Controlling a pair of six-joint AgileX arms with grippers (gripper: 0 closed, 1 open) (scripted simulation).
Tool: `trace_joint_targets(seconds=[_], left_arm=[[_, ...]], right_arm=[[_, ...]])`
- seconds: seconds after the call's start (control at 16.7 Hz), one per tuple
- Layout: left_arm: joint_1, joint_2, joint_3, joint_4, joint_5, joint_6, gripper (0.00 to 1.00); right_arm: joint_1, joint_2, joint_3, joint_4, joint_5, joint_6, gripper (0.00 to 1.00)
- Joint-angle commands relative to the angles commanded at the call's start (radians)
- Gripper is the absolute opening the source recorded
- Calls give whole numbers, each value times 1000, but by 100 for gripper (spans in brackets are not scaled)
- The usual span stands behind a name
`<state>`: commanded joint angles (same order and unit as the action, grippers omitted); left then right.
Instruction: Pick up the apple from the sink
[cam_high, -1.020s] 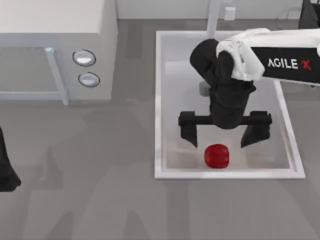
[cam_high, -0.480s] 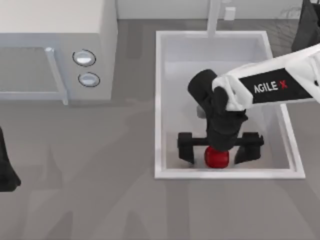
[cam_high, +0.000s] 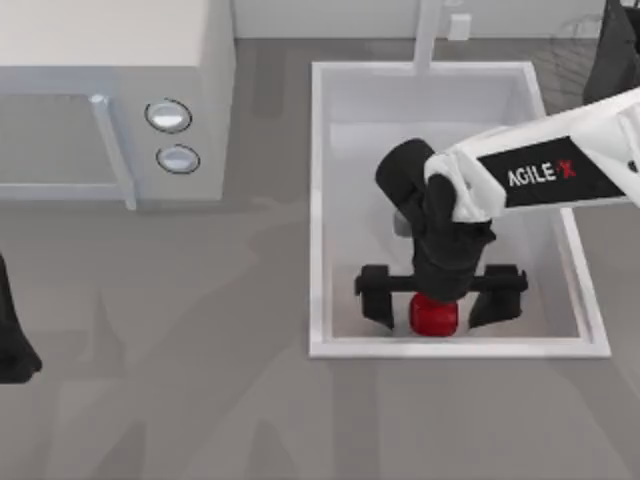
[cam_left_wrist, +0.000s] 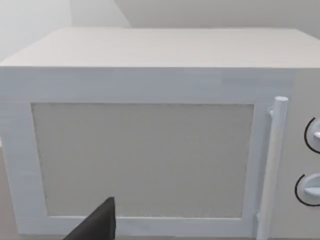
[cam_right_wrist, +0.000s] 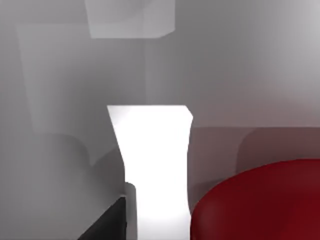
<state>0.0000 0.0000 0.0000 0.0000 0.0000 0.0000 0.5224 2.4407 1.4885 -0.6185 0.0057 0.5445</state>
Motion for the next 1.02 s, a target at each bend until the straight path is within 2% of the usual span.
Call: trace_joint_targets(seconds=[0.42,0.9,1.02], left_arm=[[0,0,0,0,0,0,100],[0,0,0,0,0,0,100],[0,0,0,0,0,0,100]], right_arm=[[0,0,0,0,0,0,2],[0,0,0,0,0,0,0],[-2,-66,16,-40,24,-11,0]])
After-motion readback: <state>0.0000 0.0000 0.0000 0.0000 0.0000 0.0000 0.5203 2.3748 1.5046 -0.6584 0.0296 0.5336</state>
